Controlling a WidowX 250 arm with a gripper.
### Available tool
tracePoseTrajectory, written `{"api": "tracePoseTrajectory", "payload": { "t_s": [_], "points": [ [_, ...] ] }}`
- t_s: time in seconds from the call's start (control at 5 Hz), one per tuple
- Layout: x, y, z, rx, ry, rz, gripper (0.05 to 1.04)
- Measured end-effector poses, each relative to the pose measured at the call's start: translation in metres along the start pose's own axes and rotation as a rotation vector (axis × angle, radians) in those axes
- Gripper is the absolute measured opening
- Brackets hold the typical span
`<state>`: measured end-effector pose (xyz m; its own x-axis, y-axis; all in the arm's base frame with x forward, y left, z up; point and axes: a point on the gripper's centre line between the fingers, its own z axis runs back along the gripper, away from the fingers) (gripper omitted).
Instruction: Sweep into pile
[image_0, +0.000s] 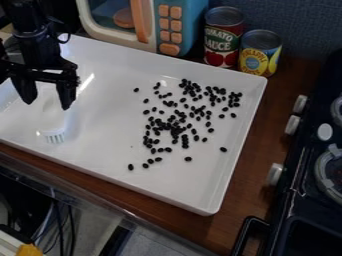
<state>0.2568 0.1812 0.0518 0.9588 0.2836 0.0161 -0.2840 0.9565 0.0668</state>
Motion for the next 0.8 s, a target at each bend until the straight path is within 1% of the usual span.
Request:
{"api": "tracePoseTrajectory", "payload": {
  "t_s": [0.2, 0.4, 0.6, 0.8],
  "points": [
    [-0.003, -0.002, -0.01, -0.01, 0.034, 0.007, 1.001],
    [0.001, -0.001, -0.015, -0.011, 0.041, 0.05, 1.001],
    [0.003, 0.001, -0.015, -0.002, 0.031, 0.054, 1.001],
    [0.003, 0.001, -0.021, -0.004, 0.038, 0.065, 0.948]
  ]
}}
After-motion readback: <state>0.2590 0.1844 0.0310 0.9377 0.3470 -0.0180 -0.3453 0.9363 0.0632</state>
